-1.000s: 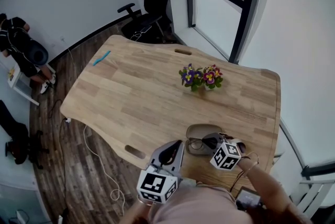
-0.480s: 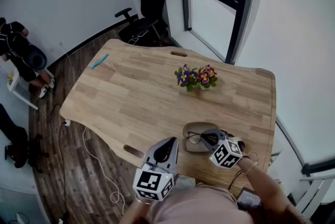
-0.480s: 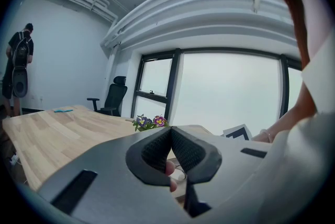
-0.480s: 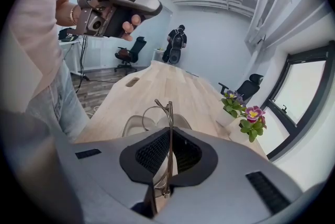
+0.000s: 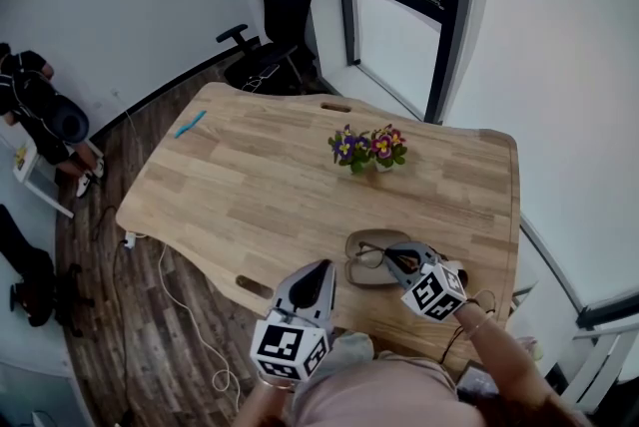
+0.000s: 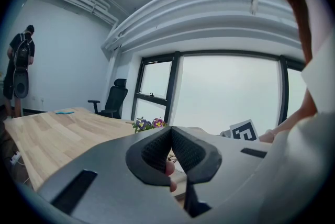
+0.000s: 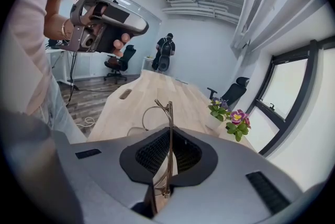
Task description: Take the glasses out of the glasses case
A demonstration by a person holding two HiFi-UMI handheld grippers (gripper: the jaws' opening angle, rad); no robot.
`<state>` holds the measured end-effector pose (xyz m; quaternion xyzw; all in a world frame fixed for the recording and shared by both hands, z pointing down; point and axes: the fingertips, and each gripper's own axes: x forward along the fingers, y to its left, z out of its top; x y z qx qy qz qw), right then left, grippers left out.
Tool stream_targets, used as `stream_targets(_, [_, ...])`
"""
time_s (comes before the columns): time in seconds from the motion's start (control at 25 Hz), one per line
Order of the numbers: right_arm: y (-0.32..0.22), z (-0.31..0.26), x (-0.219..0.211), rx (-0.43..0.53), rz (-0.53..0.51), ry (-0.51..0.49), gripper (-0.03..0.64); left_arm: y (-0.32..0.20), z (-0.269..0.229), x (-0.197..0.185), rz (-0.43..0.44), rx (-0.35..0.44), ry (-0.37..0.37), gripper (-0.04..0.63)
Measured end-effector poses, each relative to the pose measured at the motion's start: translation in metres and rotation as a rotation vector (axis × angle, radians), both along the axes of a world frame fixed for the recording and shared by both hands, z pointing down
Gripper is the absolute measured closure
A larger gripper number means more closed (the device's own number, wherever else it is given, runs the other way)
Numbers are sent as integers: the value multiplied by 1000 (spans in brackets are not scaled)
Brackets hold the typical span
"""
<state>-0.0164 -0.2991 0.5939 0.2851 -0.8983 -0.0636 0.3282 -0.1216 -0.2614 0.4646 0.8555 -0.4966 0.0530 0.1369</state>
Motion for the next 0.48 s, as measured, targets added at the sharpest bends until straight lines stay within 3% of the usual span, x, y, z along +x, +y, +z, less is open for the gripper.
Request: stream_targets(0.48, [20, -46, 7, 45, 97, -140, 604, 17, -18, 0, -32, 42, -4, 595])
